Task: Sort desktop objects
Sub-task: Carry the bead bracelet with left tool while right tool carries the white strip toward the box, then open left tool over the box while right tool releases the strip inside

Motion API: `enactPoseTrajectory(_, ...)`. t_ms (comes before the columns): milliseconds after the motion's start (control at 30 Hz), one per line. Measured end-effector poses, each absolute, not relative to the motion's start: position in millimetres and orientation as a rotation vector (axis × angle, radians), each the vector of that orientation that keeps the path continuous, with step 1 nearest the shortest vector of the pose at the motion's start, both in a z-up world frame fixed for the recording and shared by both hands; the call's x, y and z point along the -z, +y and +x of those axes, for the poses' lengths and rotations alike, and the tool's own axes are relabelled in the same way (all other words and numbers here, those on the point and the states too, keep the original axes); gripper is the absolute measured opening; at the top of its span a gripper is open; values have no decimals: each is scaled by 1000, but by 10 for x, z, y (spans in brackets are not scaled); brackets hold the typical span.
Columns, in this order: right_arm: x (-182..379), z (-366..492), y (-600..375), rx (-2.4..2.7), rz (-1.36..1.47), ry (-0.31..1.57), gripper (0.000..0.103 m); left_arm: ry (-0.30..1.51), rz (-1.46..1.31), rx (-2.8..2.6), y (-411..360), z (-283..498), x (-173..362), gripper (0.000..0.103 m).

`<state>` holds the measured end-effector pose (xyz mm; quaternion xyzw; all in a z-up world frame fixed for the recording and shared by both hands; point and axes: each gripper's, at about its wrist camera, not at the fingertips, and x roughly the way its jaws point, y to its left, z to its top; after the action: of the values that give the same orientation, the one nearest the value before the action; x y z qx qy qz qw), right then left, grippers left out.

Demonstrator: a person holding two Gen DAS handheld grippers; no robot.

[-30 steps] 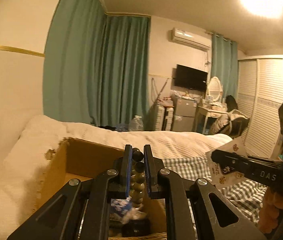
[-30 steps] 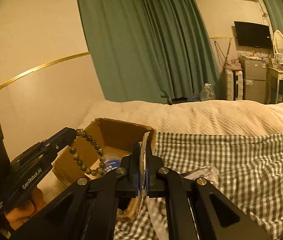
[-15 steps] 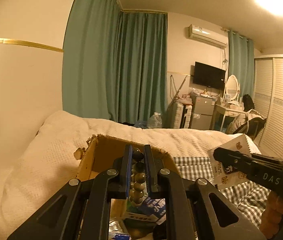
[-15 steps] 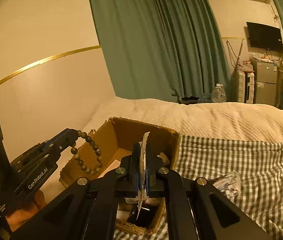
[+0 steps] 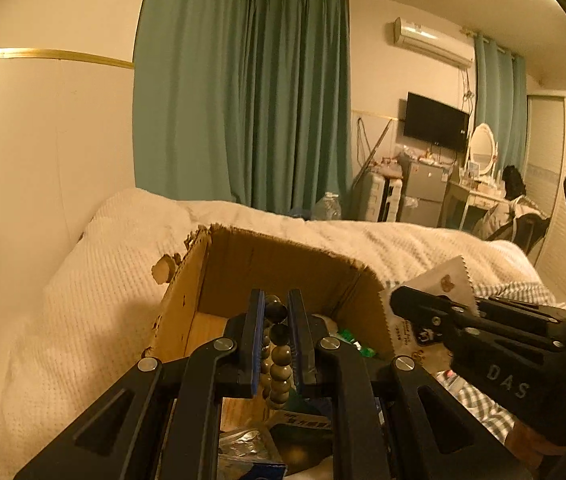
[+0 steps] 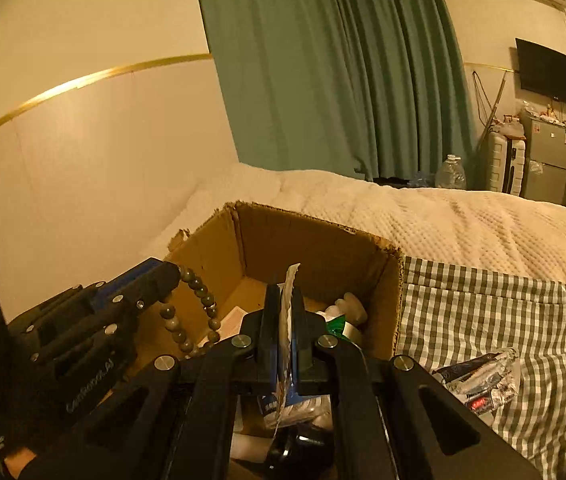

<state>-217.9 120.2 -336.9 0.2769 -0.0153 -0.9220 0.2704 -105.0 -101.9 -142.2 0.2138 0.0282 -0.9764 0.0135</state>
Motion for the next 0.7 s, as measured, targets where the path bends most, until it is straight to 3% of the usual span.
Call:
enactPoseTrajectory(300,3618,-2297,1086,2485,836,-34,4,49,706,2999,-1032,-1106,1495,13)
enactPoseTrajectory(367,3622,-2299,1093,2499,840,-26,12,52,710,2999,-1034,-1103,1479,13)
enactPoseTrajectory(433,3600,-2287,1121,2507,831,-33,28,47,709,2999,-1030,-1099,1462,14)
enactPoseTrajectory(500,3557,-2268,1138,2512,821,-40,28,48,699,3005,-1035,-1080,1429,16)
enactPoseTrajectory(633,3440,-2193,1176,2527,784,-40,35,63,664,3019,-1071,-1023,1365,42)
enactPoseTrajectory(700,3378,-2138,1214,2535,760,-44,39,78,640,3026,-1073,-975,1313,49)
